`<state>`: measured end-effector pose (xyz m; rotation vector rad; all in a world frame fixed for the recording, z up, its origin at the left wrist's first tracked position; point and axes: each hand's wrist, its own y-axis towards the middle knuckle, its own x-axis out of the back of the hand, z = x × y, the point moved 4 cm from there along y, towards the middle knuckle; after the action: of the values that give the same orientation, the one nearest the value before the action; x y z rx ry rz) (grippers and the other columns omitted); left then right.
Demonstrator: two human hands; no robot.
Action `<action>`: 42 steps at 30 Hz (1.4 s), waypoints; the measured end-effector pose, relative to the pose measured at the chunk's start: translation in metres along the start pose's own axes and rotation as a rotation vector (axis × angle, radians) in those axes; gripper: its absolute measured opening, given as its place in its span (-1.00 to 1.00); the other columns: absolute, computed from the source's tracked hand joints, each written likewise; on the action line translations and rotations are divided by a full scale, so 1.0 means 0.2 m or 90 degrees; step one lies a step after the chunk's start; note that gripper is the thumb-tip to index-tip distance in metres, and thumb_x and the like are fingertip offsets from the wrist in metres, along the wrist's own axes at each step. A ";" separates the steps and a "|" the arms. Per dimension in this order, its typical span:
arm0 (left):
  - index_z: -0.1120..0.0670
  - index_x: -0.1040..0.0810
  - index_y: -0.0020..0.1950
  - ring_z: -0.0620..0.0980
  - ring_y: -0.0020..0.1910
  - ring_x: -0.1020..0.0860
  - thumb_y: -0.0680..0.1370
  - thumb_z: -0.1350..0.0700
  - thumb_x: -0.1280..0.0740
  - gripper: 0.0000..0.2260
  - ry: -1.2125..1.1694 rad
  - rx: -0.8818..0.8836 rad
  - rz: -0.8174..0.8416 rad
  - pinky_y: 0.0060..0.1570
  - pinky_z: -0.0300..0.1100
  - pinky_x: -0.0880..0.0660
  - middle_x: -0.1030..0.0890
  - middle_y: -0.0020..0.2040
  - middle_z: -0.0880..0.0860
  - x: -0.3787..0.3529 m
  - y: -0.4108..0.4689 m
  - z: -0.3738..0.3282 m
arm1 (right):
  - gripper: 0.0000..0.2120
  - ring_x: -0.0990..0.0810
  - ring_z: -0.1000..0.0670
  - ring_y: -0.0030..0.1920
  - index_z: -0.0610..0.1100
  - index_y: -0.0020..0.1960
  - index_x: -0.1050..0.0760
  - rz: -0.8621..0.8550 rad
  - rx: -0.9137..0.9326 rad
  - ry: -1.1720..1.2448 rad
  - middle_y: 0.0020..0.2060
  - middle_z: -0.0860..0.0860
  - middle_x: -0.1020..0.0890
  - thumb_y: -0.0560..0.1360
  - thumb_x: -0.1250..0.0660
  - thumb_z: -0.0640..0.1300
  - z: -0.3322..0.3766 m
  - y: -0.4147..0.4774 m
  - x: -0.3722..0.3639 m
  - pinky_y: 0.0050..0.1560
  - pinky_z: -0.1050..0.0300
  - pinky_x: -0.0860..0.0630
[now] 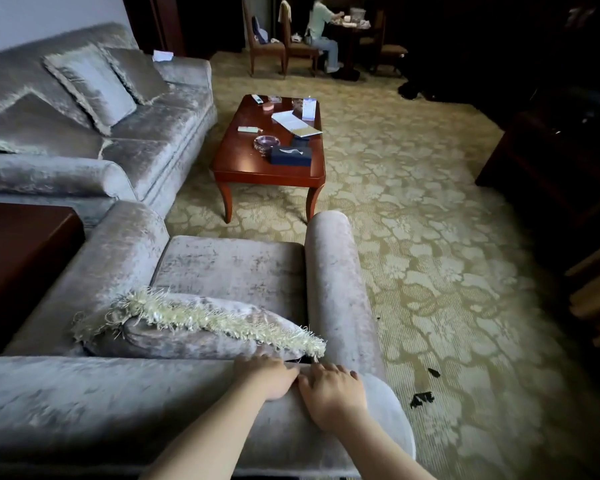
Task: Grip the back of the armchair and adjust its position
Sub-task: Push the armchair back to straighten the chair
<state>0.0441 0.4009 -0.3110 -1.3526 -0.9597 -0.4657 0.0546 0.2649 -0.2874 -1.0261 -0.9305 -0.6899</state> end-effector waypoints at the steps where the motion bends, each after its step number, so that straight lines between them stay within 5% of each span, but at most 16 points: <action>1: -0.01 -0.18 0.51 0.11 0.47 -0.17 0.52 -0.27 0.11 -0.38 -0.002 0.000 -0.004 0.34 0.13 -0.12 -0.15 0.52 0.08 -0.01 0.01 0.00 | -0.53 -0.42 -0.10 0.33 -0.03 0.27 -0.45 0.006 0.002 -0.002 0.28 -0.06 -0.52 0.56 0.00 0.19 -0.02 0.01 0.00 0.32 -0.03 -0.24; 9: 0.04 -0.25 0.47 0.07 0.53 0.09 0.56 -0.26 0.13 -0.39 0.007 -0.052 0.022 0.40 0.17 -0.04 -0.09 0.55 0.09 -0.03 0.16 -0.02 | -0.45 -0.33 0.03 0.42 0.10 0.37 -0.37 0.059 0.023 -0.002 0.39 0.05 -0.42 0.49 -0.04 0.33 -0.12 0.18 0.00 0.41 0.02 -0.18; 16: -0.04 -0.42 0.35 0.13 0.36 -0.31 0.53 -0.22 -0.01 -0.51 -0.155 -0.059 -0.078 0.29 -0.01 -0.24 -0.44 0.35 0.15 0.11 0.20 -0.19 | -0.60 -0.47 -0.05 0.28 0.01 0.18 -0.48 0.004 0.013 -0.025 0.24 0.02 -0.56 0.54 -0.05 0.20 -0.28 0.27 0.16 0.26 0.09 -0.32; 23: 0.12 -0.54 0.01 0.18 0.23 -0.41 0.55 -0.16 -0.05 -0.58 -0.195 -0.077 -0.099 0.28 0.05 -0.28 -0.54 0.18 0.19 0.17 0.12 -0.20 | -0.60 -0.39 0.05 0.36 0.12 0.27 -0.42 -0.060 -0.005 -0.056 0.33 0.15 -0.48 0.57 0.01 0.22 -0.37 0.13 0.18 0.33 0.12 -0.25; 27: 0.05 -0.44 -0.26 0.17 0.08 -0.53 0.55 -0.14 -0.13 -0.67 -0.254 -0.095 -0.100 -0.06 -0.08 -0.36 -0.57 -0.01 0.17 0.19 0.00 -0.15 | -0.64 -0.41 0.03 0.35 0.11 0.22 -0.44 -0.073 -0.002 -0.051 0.30 0.13 -0.51 0.58 -0.01 0.19 -0.37 0.07 0.20 0.31 0.10 -0.28; 29: 0.04 -0.54 -0.01 0.15 0.20 -0.49 0.56 -0.19 -0.10 -0.63 -0.226 -0.092 -0.098 0.02 -0.10 -0.38 -0.51 0.23 0.15 0.18 -0.05 -0.04 | -0.63 -0.42 -0.01 0.34 0.08 0.19 -0.46 -0.056 0.005 -0.054 0.29 0.08 -0.52 0.59 0.01 0.19 -0.36 0.07 0.22 0.31 0.06 -0.31; 31: 0.07 -0.42 0.33 0.14 0.32 -0.40 0.56 -0.27 0.00 -0.46 -0.184 -0.062 -0.105 0.22 -0.02 -0.35 -0.37 0.41 0.13 0.17 -0.11 0.12 | -0.60 -0.44 -0.06 0.31 0.02 0.16 -0.47 -0.041 0.003 -0.074 0.26 0.01 -0.54 0.59 0.04 0.18 -0.35 0.07 0.23 0.30 0.02 -0.33; 37: 0.04 -0.35 0.42 0.11 0.39 -0.34 0.54 -0.35 0.17 -0.32 -0.103 0.048 -0.168 0.33 0.06 -0.28 -0.33 0.46 0.13 0.13 -0.27 0.59 | -0.58 -0.50 -0.12 0.22 -0.03 0.06 -0.49 -0.029 0.007 -0.098 0.20 -0.08 -0.56 0.57 0.02 0.21 -0.18 0.12 0.19 0.20 0.02 -0.40; 42: 0.01 -0.21 0.49 0.09 0.47 -0.19 0.52 -0.36 0.19 -0.31 -0.048 0.087 -0.199 0.42 0.09 -0.08 -0.23 0.51 0.08 0.05 -0.39 0.99 | -0.50 -0.48 -0.14 0.27 -0.11 0.16 -0.47 0.020 0.101 -0.122 0.25 -0.15 -0.52 0.59 0.04 0.23 0.33 0.17 0.04 0.24 0.00 -0.40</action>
<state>-0.0715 0.5747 -0.2685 -1.1071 -1.2519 -0.5768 0.0661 0.3392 -0.2795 -0.9752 -1.1155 -0.4884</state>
